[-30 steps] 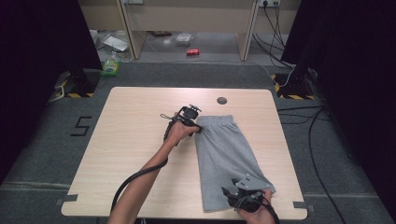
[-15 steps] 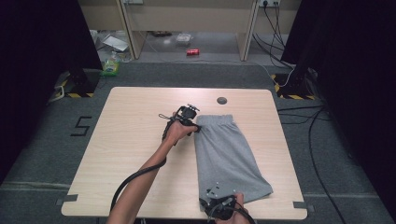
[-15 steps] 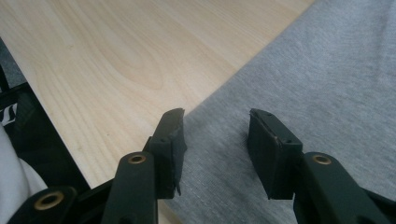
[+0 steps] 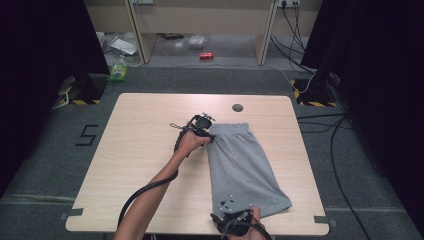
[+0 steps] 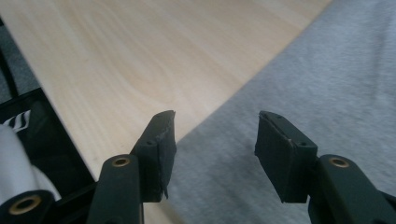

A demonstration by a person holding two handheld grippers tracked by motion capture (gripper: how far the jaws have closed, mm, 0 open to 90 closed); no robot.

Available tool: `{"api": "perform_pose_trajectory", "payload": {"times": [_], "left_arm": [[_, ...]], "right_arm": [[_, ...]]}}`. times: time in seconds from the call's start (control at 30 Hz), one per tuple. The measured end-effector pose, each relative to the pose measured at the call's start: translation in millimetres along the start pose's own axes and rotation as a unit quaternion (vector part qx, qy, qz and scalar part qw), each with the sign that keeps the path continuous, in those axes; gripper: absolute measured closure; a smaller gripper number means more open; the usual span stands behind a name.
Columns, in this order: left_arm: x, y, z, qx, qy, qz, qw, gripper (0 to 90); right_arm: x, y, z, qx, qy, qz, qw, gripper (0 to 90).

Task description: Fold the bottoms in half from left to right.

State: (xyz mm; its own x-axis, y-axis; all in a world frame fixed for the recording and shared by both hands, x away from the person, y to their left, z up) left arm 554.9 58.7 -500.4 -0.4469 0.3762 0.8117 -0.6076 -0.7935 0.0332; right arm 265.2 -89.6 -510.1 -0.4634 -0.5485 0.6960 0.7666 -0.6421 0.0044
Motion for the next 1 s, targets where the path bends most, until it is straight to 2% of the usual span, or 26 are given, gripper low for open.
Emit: {"api": "perform_pose_trajectory", "payload": {"times": [0.07, 0.13, 0.17, 0.2, 0.33, 0.47, 0.57, 0.67, 0.73, 0.83, 0.93, 0.97, 1.0], "left_arm": [[0.0, 1.4, 0.3, -0.004, -0.001, 0.004, 1.0000, 69.9], [0.0, 1.8, 0.3, -0.006, 0.000, 0.005, 1.0000, 70.8], [0.0, 1.8, 0.3, -0.007, 0.000, 0.005, 1.0000, 71.4], [-0.1, 1.8, 0.3, -0.007, 0.001, 0.005, 1.0000, 71.7], [-0.3, 2.4, 1.1, -0.008, -0.001, 0.007, 0.9999, 72.0], [-0.4, 3.7, 2.4, -0.017, -0.005, 0.013, 0.9997, 72.9], [0.2, 2.3, 1.6, -0.025, -0.004, 0.012, 0.9996, 75.0], [2.3, -1.7, -0.7, -0.035, -0.006, 0.023, 0.9991, 76.8], [4.5, -6.9, -3.3, -0.036, -0.008, 0.030, 0.9989, 76.9], [8.9, -18.5, -8.7, -0.028, -0.011, 0.029, 0.9992, 77.0], [14.6, -30.7, -15.4, -0.031, -0.016, 0.037, 0.9987, 77.0], [16.8, -34.7, -17.8, -0.032, -0.018, 0.039, 0.9985, 76.9], [19.3, -39.9, -20.9, -0.032, -0.020, 0.043, 0.9984, 76.9]], "right_arm": [[-1.2, -5.8, -1.8, -0.004, -0.013, 0.012, 0.9998, 47.8], [-3.5, -9.9, -3.6, 0.009, -0.022, 0.013, 0.9996, 45.9], [-3.9, -12.0, -3.5, 0.022, -0.025, 0.004, 0.9994, 45.9], [-4.4, -12.5, -3.0, 0.024, -0.025, 0.004, 0.9994, 46.2], [-5.4, -9.6, -3.0, 0.025, -0.018, 0.004, 0.9995, 61.5], [-5.3, -3.9, -2.7, 0.033, -0.013, -0.004, 0.9994, 76.8], [-6.7, -3.1, -2.0, 0.035, -0.010, -0.006, 0.9993, 80.5], [-13.7, -5.6, 3.8, 0.028, -0.007, 0.007, 0.9996, 80.8], [-21.9, -9.1, 10.5, 0.034, 0.000, 0.018, 0.9993, 80.9], [-36.3, -19.6, 23.6, 0.037, 0.000, 0.040, 0.9985, 80.7], [-50.0, -31.5, 36.4, 0.041, -0.001, 0.060, 0.9974, 80.5], [-56.2, -35.9, 42.2, 0.052, 0.002, 0.064, 0.9966, 80.5], [-61.2, -39.8, 46.2, 0.052, 0.002, 0.072, 0.9960, 80.4]]}}
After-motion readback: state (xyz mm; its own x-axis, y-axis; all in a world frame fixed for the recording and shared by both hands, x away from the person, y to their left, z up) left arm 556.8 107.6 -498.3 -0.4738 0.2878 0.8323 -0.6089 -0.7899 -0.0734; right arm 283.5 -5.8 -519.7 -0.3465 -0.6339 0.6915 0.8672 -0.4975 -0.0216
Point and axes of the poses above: each handheld gripper's, and its own axes: x roughly backward along the jaws, z roughly out of its top, y roughly to its right, the point moved 1 cm from there along -x, roughly forward along the jaws
